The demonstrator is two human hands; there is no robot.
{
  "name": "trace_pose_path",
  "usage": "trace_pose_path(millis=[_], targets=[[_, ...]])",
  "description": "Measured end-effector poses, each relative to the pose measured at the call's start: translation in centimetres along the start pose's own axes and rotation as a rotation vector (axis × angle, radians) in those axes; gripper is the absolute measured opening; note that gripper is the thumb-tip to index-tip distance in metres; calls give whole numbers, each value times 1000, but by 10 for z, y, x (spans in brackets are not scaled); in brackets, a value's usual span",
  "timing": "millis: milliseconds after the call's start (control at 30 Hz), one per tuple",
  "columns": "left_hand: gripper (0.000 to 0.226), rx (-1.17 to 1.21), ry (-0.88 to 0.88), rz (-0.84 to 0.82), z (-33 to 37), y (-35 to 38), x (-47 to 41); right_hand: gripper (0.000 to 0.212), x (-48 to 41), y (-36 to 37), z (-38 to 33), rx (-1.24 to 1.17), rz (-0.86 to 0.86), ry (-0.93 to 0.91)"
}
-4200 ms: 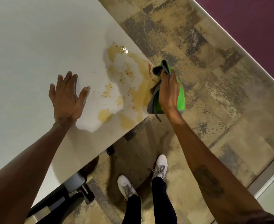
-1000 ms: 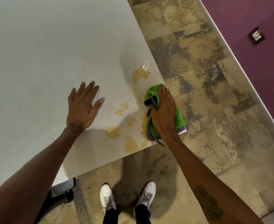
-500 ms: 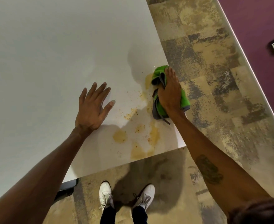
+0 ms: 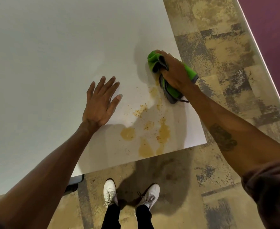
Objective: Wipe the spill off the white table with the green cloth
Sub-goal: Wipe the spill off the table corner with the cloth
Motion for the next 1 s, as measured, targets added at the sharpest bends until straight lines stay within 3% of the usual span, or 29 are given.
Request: trace_pose_path(millis=[233, 533, 633, 767, 1000], targets=[[63, 25, -5, -16, 2, -4, 1, 52, 38, 17, -18, -55, -220, -160], [77, 57, -5, 23, 5, -12, 5, 47, 104, 25, -10, 26, -261, -236], [76, 76, -3, 18, 6, -15, 6, 47, 132, 26, -7, 47, -227, -225], [57, 5, -51, 35, 3, -21, 10, 41, 162, 30, -5, -2, -150, -189], [53, 62, 52, 9, -4, -25, 27, 35, 205, 49, -9, -206, 197, -100]])
Point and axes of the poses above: each hand's wrist, its own x-axis away from the middle knuckle, its own y-axis out of the palm, z = x × y, the point moved 6 cm from there along -x, towards the middle knuckle, and after that the axes turned 11 degrees about -x, right-handed, at the moved point
